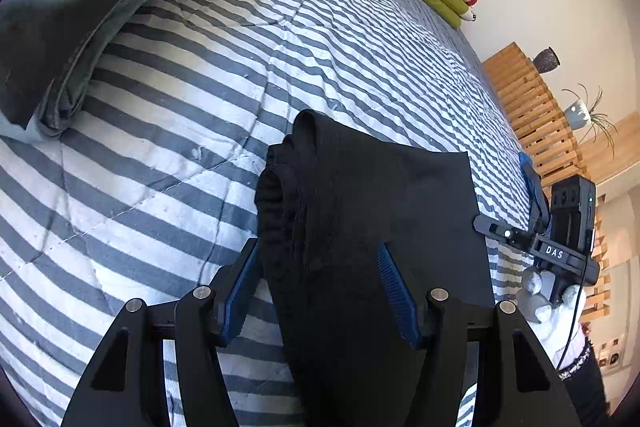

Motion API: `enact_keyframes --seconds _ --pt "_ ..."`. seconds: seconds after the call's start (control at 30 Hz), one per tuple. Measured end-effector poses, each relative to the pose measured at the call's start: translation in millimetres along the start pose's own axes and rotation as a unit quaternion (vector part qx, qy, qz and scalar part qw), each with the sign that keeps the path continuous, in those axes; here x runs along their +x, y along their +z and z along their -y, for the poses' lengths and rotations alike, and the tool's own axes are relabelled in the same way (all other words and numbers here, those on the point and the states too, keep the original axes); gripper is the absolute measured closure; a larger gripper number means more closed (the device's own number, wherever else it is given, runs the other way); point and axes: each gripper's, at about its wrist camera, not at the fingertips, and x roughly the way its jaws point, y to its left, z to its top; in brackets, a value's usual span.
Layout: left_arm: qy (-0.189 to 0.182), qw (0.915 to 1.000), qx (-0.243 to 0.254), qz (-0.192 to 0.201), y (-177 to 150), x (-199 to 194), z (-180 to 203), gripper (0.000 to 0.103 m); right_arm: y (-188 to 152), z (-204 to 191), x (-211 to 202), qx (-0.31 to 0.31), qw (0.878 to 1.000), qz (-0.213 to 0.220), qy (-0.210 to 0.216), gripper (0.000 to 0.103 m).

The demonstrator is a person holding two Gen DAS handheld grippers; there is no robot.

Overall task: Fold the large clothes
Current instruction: 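Grasp the folded black garment with the left tool and lift it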

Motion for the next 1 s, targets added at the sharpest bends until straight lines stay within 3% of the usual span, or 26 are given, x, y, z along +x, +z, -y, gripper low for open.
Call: enact_keyframes --seconds 0.13,0.23,0.3,0.33,0.43,0.57,0.77,1.0 --pt "0.008 0.9999 0.007 0.006 6 8 7 0.045 14 4 8 0.008 0.999 -0.002 0.031 0.062" --pt "0.024 0.9996 0.008 0.01 7 11 9 0.063 21 4 14 0.012 0.999 0.0 0.047 0.062" --pt "0.028 0.9995 0.012 0.012 8 13 11 0.069 23 2 18 0.009 0.999 0.003 0.049 0.064" --pt "0.031 0.9993 0.016 0.012 8 14 13 0.072 22 0 17 0.005 0.999 0.005 0.043 0.066" --pt "0.036 0.9989 0.024 0.017 8 16 18 0.076 21 -4 19 -0.006 1.0 0.013 0.015 0.089" --pt "0.021 0.9993 0.022 0.02 8 11 19 0.086 18 0 8 0.01 0.999 0.03 0.032 0.097" --pt "0.017 0.9983 0.038 0.041 3 -8 25 0.091 13 -24 -5 -0.008 0.998 0.058 0.016 0.099" --pt "-0.031 0.9963 0.027 0.075 -6 -50 26 0.092 -7 -59 -54 -0.038 0.993 0.111 0.028 0.099"
